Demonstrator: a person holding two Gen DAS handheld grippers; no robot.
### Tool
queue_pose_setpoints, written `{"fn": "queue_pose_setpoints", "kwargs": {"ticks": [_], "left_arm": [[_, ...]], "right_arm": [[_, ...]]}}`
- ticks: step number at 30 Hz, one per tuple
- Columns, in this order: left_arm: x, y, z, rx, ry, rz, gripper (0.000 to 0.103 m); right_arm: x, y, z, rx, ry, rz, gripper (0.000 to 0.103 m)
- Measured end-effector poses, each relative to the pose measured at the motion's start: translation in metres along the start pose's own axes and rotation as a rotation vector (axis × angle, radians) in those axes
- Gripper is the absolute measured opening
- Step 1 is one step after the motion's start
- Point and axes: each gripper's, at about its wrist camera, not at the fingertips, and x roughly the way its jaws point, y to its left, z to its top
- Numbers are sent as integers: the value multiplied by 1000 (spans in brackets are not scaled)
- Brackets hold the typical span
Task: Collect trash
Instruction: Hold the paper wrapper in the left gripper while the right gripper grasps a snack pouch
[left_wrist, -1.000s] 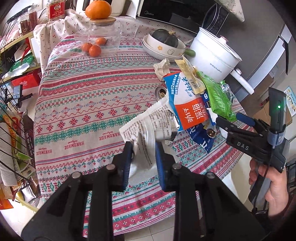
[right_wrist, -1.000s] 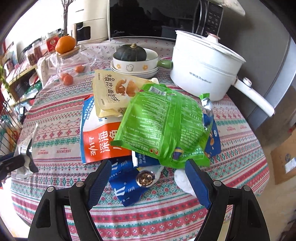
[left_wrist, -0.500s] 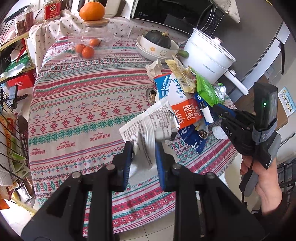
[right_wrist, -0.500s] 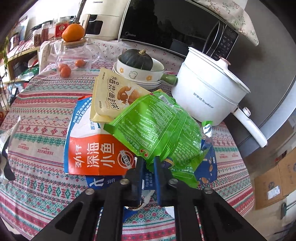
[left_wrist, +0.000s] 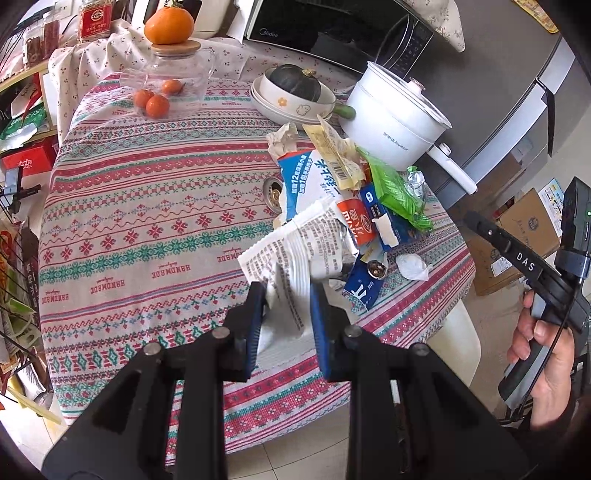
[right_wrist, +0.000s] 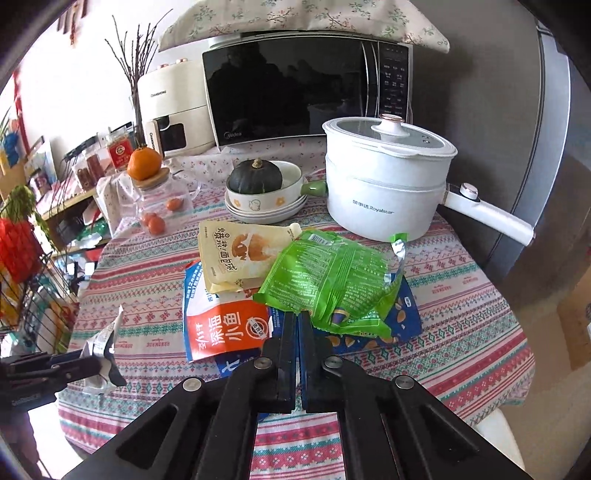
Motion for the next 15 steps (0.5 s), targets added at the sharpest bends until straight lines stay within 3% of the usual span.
{"fn": "queue_pose_setpoints", "kwargs": {"ticks": [5,6,8,9,15], "left_arm": [[-1,2,4,-23,-15,11,27],[-2,2,5,-23,-21,19,27],[-3,4,8,-22,-34,34,27],[-4,5,10,-23,-36,34,27],[-3,19,14,-49,-31,35,27]], "right_arm": [[3,-6,2,65,22,21,3],[7,-3,4,60,27,9,12],[18,6,7,33,38,-9,55],[22,12,8,17,21,-5,85],[65,59,24,-126,12,4,83]]}}
